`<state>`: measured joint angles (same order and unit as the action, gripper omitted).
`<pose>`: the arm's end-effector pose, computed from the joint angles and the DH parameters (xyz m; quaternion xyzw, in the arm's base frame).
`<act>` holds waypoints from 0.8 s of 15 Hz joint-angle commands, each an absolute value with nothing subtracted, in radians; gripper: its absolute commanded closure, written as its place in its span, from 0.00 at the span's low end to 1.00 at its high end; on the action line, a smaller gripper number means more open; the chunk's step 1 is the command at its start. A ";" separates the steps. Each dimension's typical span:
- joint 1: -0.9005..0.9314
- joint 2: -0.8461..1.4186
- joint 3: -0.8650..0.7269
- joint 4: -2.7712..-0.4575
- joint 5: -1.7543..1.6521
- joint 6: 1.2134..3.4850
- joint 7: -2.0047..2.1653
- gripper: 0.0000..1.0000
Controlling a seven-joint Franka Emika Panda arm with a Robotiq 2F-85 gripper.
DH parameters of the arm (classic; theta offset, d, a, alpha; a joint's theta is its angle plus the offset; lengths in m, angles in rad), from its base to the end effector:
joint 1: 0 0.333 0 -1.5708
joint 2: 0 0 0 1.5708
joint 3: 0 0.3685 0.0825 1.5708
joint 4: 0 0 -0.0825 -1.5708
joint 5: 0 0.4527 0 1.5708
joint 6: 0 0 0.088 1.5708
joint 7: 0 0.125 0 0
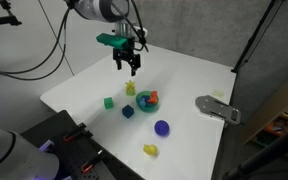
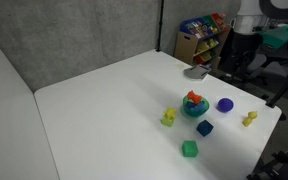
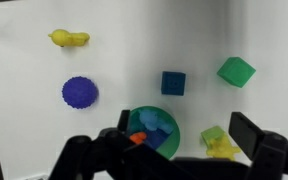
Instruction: Remove the yellow toy from the green bowl and put it on the lime green block
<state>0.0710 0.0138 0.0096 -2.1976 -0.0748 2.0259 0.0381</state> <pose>0.5620 0.0399 0.3570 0.9944 0.0406 -0.0905 0.0373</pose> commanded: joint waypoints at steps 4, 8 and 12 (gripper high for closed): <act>0.052 -0.245 0.017 -2.311 -0.069 2.012 0.075 0.00; 0.051 -0.355 0.006 -2.301 0.003 1.948 0.036 0.00; 0.054 -0.412 -0.003 -2.238 0.055 1.816 -0.004 0.00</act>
